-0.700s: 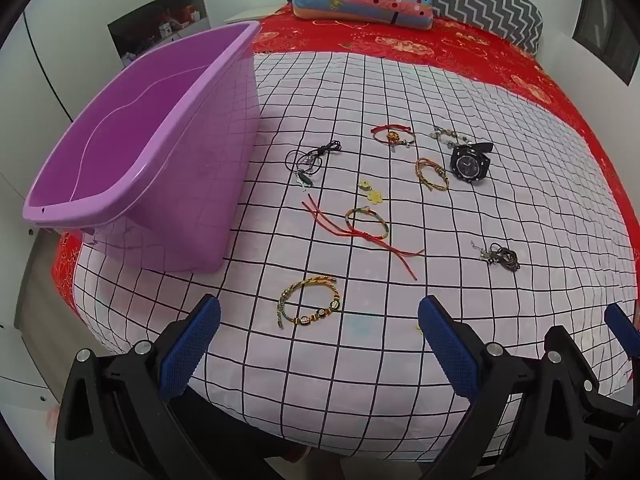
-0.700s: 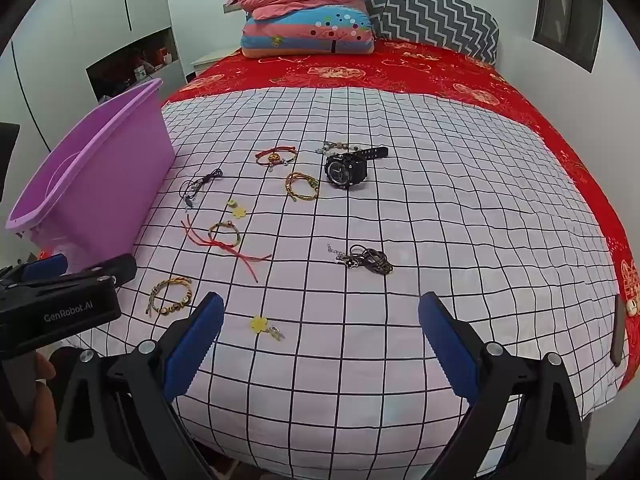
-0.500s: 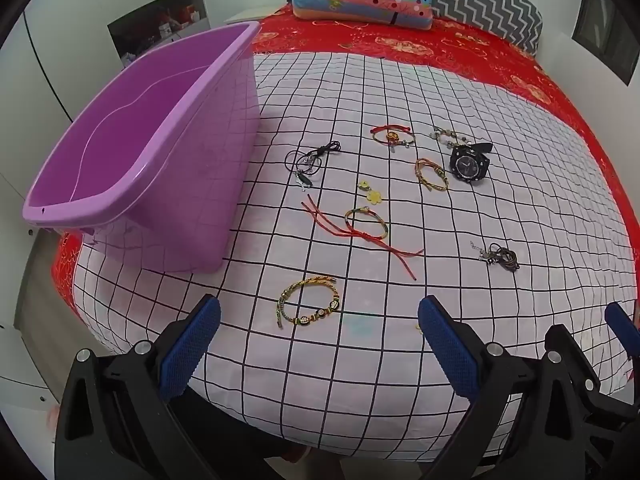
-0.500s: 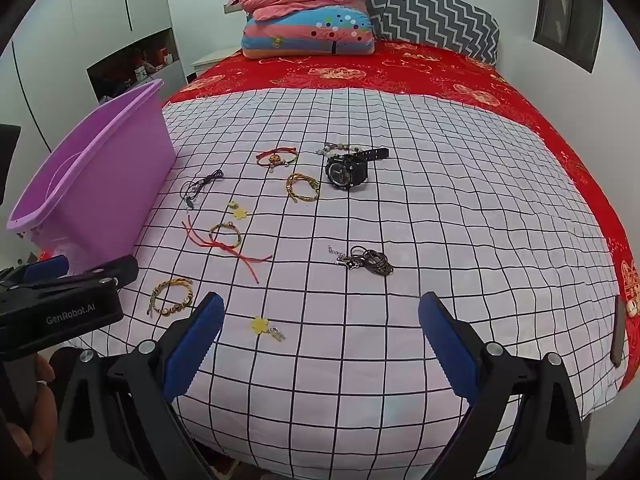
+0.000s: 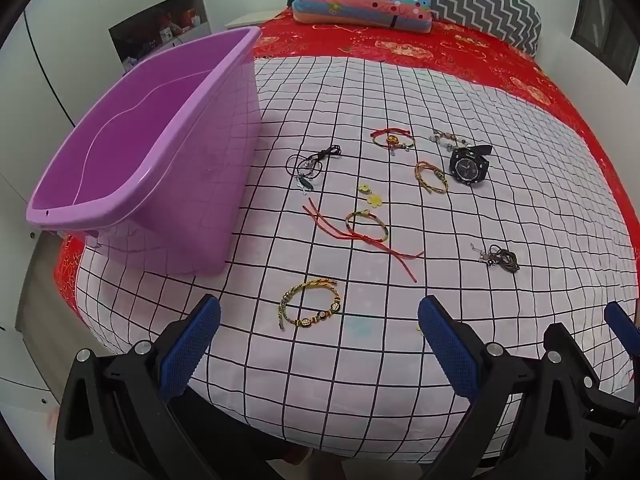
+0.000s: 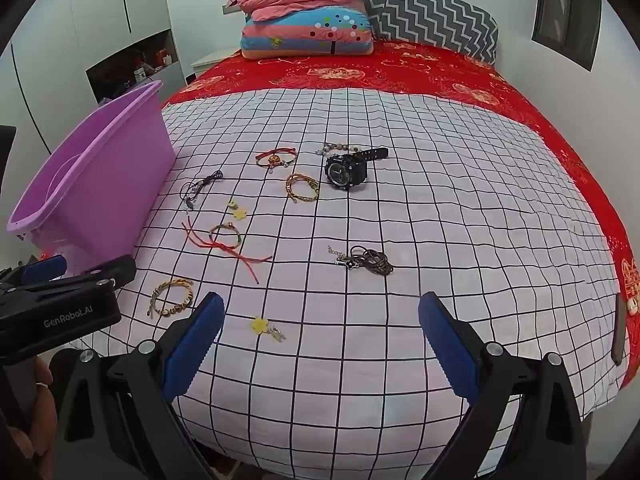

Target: Organize jewelry

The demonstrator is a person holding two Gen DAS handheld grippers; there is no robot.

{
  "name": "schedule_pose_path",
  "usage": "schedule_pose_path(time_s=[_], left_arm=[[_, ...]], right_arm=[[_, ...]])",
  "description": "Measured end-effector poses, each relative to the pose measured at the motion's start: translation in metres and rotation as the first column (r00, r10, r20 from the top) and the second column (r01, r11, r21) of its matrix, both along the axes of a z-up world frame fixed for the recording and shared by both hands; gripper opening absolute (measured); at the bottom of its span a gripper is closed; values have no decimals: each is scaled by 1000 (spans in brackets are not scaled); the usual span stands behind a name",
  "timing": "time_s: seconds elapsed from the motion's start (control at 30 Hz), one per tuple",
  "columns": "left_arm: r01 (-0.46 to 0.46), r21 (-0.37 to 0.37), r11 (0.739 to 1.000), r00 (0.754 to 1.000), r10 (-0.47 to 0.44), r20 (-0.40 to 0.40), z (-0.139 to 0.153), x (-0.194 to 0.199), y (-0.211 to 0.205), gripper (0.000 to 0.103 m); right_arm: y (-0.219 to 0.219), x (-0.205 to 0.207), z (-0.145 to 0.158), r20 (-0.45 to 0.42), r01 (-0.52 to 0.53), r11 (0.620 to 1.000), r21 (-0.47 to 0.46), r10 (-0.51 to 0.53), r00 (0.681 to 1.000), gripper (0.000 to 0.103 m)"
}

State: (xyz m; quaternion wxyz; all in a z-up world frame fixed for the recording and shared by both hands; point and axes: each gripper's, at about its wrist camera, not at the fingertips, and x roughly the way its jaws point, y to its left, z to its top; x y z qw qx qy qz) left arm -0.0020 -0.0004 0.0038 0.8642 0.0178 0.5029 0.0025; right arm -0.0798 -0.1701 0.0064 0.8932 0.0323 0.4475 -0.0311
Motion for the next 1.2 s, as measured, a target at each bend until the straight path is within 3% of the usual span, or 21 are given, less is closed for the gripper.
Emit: schedule_pose_path(time_s=[1.2], left_arm=[[0, 6, 1000, 1000, 0, 6, 0, -1, -1, 97]], right_arm=[[2, 0, -5, -4, 4, 1000, 3, -4, 1000, 93]])
